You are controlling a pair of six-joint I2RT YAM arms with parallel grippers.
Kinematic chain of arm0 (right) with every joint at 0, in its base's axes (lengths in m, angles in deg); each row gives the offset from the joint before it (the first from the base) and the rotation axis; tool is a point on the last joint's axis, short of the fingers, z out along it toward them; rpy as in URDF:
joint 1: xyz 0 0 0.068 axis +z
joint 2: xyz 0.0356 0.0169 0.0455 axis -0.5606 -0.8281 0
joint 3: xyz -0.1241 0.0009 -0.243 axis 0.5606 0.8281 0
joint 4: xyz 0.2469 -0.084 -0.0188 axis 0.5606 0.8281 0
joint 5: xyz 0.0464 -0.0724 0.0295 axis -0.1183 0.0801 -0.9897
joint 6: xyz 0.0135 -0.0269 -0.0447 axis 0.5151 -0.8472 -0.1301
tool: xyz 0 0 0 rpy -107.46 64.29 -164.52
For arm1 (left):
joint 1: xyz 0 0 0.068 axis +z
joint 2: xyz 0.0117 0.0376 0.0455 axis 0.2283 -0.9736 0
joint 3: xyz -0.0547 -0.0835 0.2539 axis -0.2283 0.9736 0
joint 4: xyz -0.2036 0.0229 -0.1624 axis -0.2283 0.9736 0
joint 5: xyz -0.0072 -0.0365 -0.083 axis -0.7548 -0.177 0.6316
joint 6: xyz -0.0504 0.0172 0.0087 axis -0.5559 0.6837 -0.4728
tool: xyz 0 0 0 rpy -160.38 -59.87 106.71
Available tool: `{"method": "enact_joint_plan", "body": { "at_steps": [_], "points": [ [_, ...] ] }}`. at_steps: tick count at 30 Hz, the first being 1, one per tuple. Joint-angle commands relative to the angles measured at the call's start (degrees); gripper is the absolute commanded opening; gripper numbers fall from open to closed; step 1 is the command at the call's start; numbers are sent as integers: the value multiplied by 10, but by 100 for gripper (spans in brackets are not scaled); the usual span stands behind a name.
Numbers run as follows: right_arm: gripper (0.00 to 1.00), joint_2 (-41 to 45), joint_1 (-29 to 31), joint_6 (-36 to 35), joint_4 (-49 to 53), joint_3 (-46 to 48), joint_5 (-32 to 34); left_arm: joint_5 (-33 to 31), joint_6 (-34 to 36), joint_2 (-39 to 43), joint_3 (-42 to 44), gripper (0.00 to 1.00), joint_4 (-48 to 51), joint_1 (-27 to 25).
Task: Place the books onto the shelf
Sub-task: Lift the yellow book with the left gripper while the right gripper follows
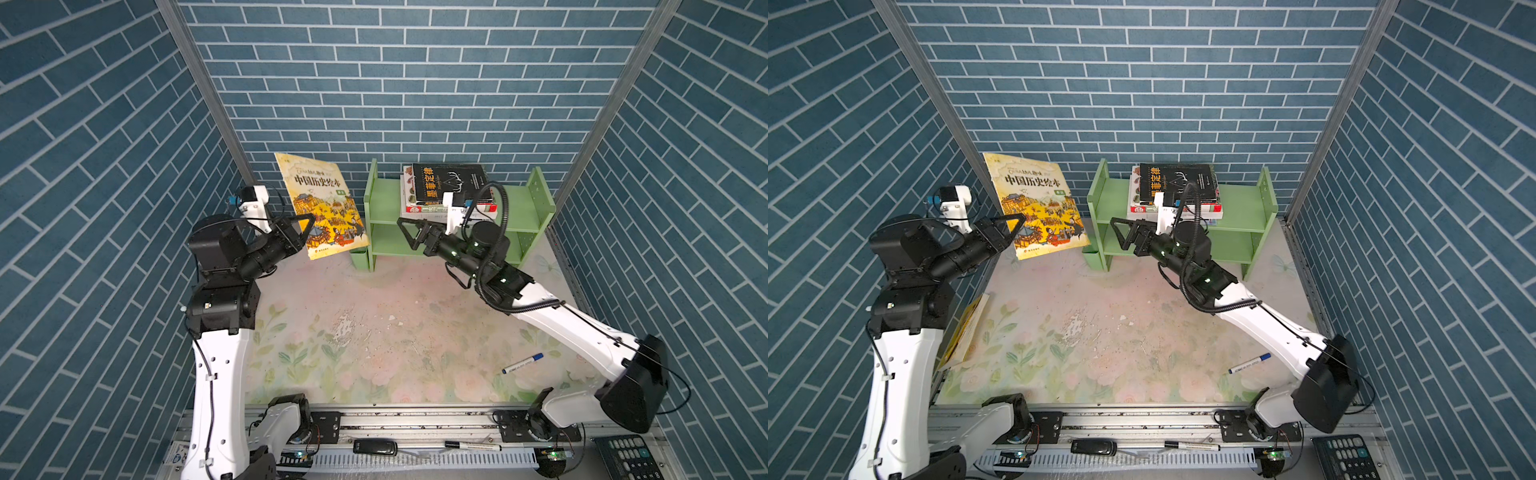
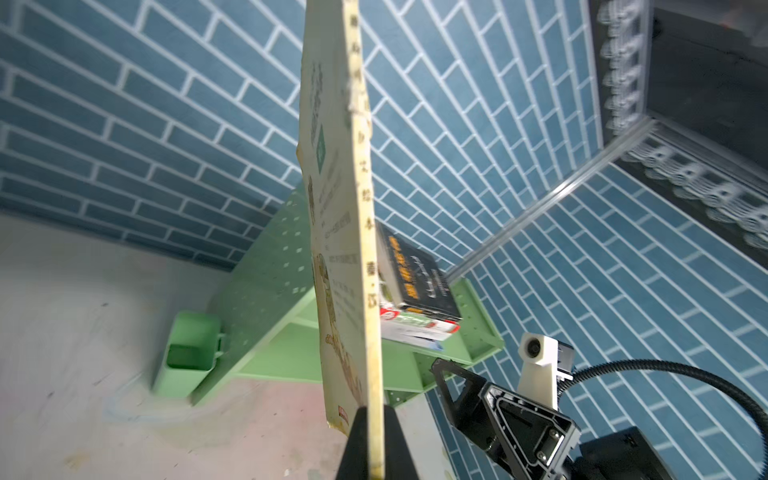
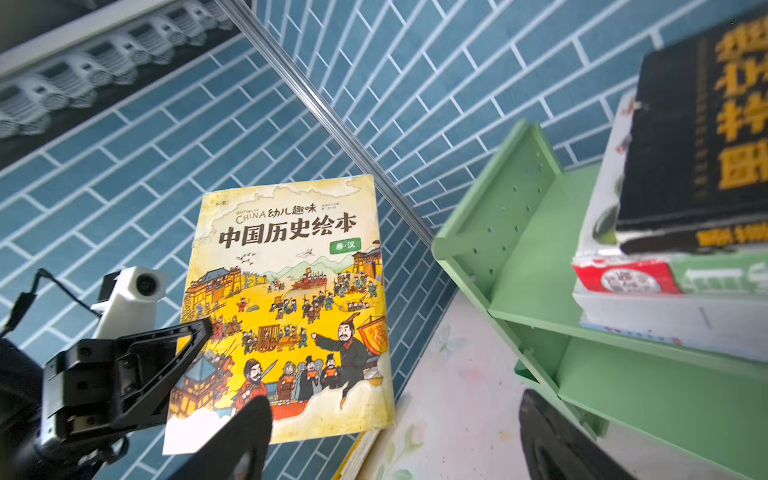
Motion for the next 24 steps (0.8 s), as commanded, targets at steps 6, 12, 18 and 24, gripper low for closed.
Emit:
{"method": "enact_joint_plan", "body": {
  "at_steps": [6, 12, 18, 24],
  "points": [
    [98, 74, -16, 24, -60, 60, -91, -63, -67, -75, -70, 0, -242, -165],
    [98, 105, -20, 46, -105, 97, -110, -98, -46, -231, -204, 0, -294, -271],
    [99, 141, -27, 48, -154, 132, -107, -109, -56, -385, -369, 0, -325, -361],
    [98, 160, -39, 53, -177, 144, -88, -103, -93, -464, -439, 0, -354, -395]
  ]
}}
